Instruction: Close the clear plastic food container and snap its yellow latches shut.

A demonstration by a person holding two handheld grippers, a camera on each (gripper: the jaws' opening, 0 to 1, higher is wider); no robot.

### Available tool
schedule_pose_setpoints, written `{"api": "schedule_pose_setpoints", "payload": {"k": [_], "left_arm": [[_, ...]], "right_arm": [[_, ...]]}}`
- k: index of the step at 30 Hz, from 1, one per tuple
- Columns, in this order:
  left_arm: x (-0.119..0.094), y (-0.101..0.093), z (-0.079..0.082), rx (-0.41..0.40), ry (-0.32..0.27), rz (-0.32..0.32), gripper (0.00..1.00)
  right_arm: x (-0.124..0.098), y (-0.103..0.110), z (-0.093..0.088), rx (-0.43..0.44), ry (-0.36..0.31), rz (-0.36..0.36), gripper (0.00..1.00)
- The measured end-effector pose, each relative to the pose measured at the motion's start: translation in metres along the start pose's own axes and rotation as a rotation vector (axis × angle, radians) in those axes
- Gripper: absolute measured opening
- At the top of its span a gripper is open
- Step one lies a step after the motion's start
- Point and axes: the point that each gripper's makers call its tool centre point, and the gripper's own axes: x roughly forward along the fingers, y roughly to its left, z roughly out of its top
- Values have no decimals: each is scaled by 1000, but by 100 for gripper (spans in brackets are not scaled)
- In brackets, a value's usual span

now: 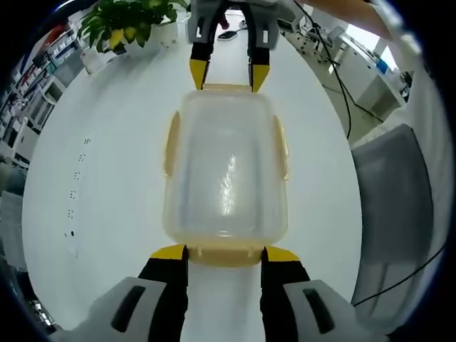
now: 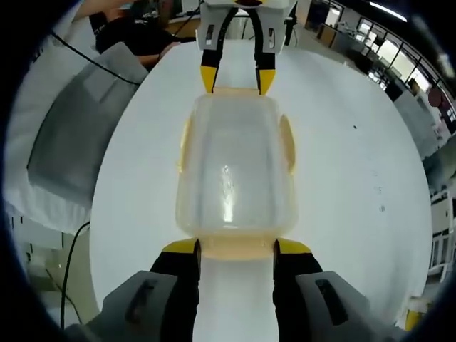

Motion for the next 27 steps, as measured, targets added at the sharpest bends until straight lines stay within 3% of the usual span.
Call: {"api": "schedule_pose_setpoints", "payload": {"k": [11, 27], "left_arm": [[5, 4, -1, 35, 36, 3, 33], [5, 5, -2, 50, 29, 24, 34]], "right_arm": [[6, 1, -3, 17, -20, 9, 37], [6, 1, -3, 21, -30, 6, 38]]}}
